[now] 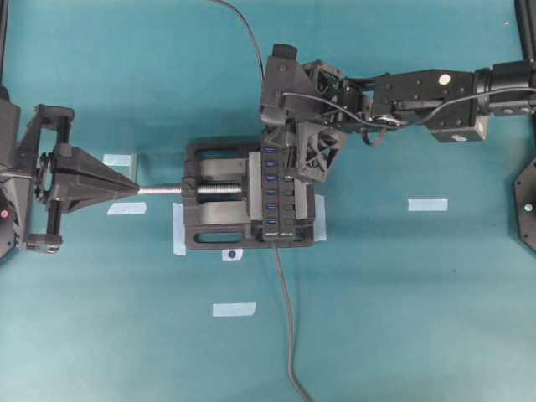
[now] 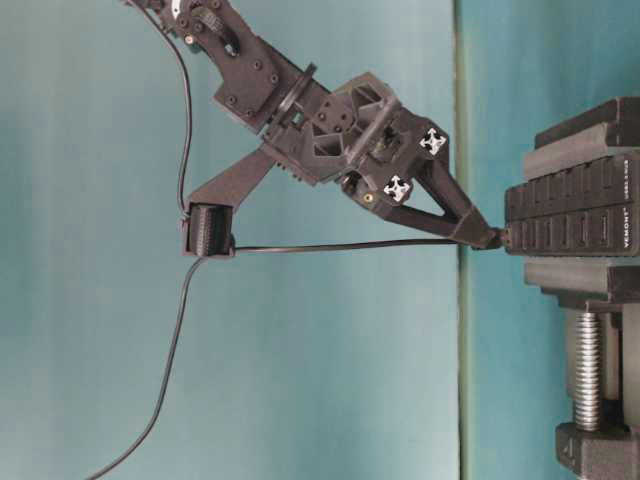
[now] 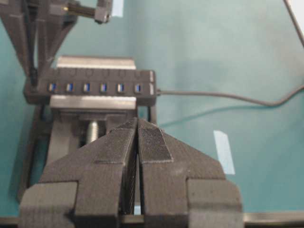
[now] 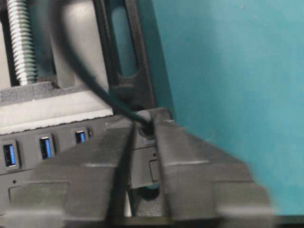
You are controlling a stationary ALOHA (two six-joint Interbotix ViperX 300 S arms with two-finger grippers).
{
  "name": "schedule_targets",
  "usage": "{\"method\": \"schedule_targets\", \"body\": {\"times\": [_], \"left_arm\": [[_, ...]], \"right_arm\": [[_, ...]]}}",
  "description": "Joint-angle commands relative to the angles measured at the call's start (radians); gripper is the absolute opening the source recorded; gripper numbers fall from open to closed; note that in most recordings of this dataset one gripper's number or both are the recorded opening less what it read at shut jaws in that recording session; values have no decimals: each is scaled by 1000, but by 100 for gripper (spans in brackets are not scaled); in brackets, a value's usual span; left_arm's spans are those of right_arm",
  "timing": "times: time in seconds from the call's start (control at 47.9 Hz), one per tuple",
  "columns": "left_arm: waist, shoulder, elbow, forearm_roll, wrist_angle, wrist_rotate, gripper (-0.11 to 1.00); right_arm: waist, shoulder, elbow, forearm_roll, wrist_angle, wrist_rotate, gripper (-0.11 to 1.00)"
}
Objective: Insert the USB into the center port of the fixed hub
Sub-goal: 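Close the right gripper on the black USB plug near the hub, then carry the plug with the right gripper to the hub's center port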
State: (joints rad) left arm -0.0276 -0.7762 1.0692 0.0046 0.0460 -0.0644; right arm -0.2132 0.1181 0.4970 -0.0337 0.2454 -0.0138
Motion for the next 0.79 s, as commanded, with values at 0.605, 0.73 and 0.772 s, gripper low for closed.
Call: {"method": "schedule_targets", "body": {"times": [0.605, 0.73, 0.772], "left_arm": [[-2, -2, -17, 2, -14, -6, 0], [-3, -2, -17, 2, -14, -6, 0], [-3, -2, -17, 2, -14, -6, 0]], "right_arm": [[32, -94, -5, 3, -15, -2, 9], [34, -126, 5, 8, -15, 2, 9], [35, -135, 9, 11, -15, 3, 9]]}}
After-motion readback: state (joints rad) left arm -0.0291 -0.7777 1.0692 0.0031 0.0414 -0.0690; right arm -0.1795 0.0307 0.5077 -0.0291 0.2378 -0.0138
